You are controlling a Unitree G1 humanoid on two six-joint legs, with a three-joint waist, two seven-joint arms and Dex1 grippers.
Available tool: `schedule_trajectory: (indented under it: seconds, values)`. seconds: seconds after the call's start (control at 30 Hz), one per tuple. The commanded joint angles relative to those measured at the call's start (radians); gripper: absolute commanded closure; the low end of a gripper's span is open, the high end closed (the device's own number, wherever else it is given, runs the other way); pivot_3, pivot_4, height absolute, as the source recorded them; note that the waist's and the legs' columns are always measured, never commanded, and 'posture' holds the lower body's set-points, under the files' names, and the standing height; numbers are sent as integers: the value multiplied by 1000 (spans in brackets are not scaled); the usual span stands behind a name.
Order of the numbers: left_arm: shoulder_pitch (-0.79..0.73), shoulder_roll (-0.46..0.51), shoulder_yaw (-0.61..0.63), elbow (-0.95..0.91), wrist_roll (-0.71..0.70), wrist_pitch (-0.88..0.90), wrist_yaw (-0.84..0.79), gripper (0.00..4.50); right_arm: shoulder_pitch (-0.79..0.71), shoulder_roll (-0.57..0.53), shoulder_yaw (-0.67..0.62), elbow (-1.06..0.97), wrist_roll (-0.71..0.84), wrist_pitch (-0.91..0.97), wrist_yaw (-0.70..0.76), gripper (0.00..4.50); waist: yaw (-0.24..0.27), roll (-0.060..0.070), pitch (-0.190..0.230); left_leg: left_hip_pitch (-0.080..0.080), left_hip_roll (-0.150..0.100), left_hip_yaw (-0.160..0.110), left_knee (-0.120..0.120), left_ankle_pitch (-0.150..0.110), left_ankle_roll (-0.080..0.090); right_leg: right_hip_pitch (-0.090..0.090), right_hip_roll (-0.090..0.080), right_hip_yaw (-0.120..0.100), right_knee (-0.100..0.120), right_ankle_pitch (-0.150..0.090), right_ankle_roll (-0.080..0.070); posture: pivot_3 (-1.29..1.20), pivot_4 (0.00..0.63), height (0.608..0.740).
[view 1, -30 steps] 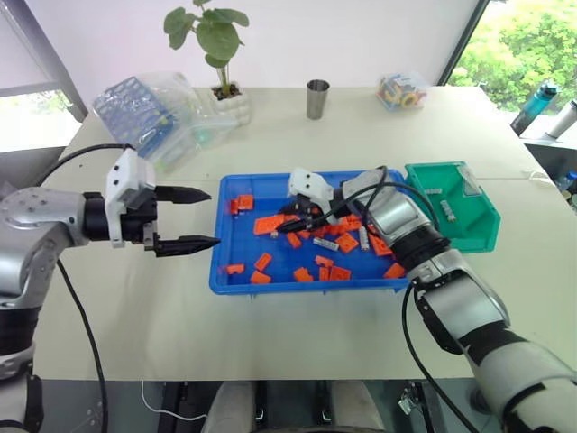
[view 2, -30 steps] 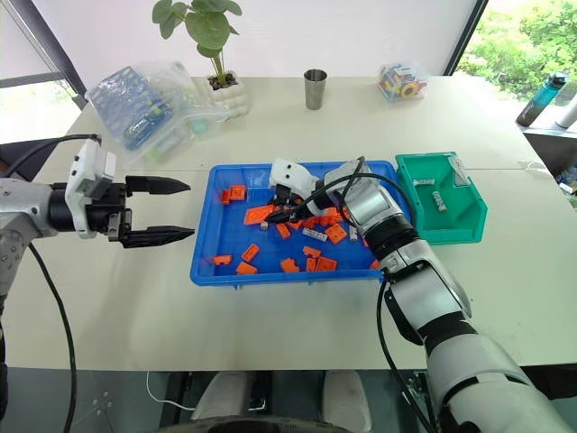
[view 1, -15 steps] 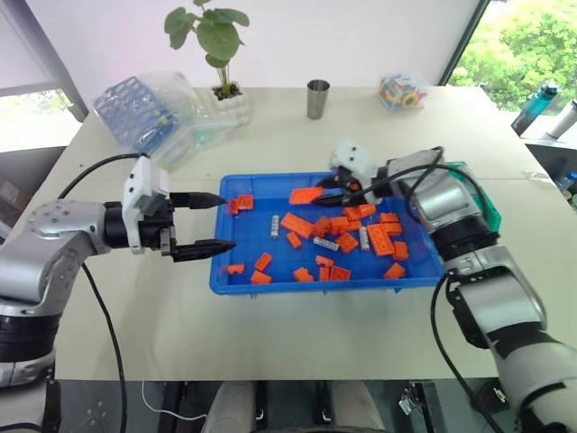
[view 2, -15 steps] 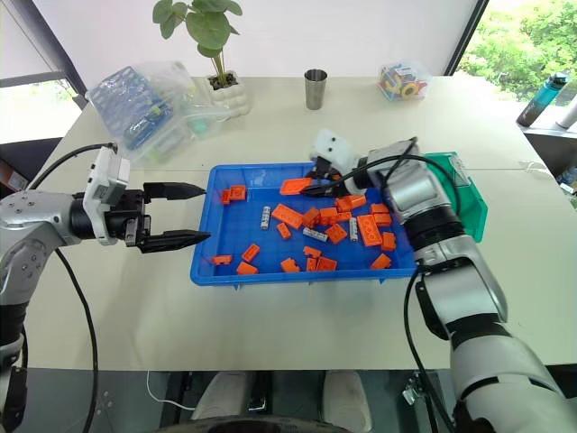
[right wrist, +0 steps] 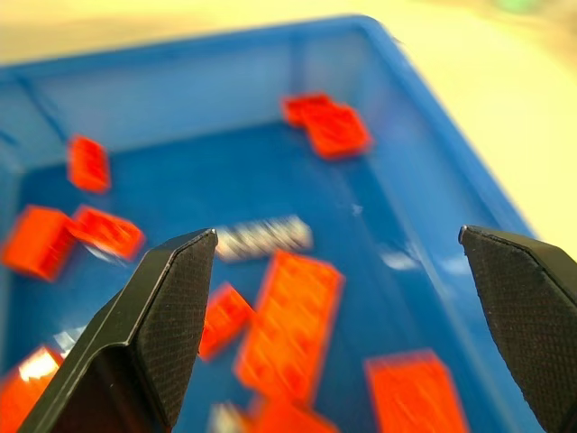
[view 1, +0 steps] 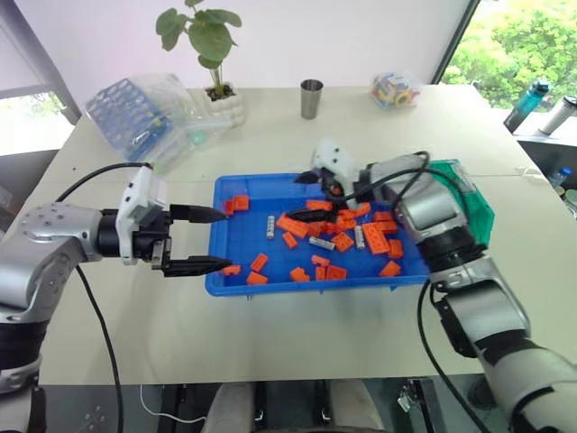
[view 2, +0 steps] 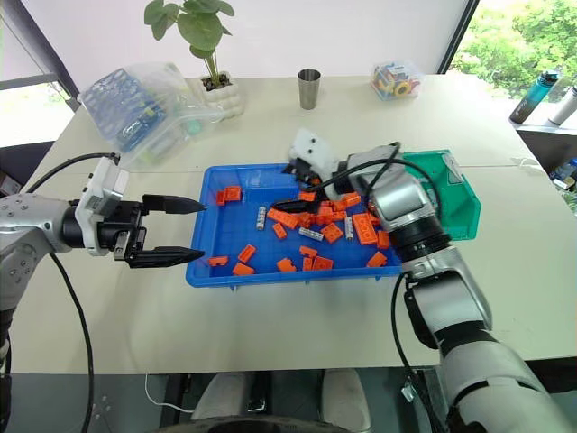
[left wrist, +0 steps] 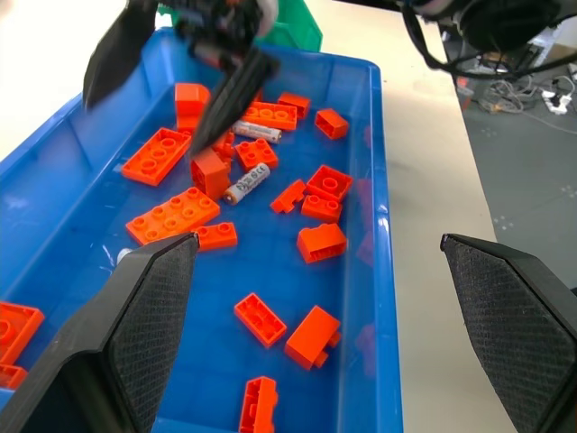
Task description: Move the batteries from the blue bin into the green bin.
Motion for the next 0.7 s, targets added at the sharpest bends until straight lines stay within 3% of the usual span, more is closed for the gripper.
schedule_trajectory:
  seconds: [0.03,0.27,0.7]
  values:
    - [3,2,15,-23,-3,-15,7,0,-6,43,40,11,-23,-21,-16,66,1,0,0,0,0,0,0,0,0,0,0,0,0,0,0,0,150,716]
    - [2,-42,42,-33,-15,-47,57,0,-34,96,138,128,-107,-138,-5,66,-2,0,0,0,-1,0,0,0,0,0,0,0,0,0,0,0,150,716]
    - [10,-35,47,-57,-39,-27,91,0,-133,186,114,420,-149,-263,-27,66,-4,0,0,0,-1,0,0,0,0,0,0,0,0,0,0,0,150,716]
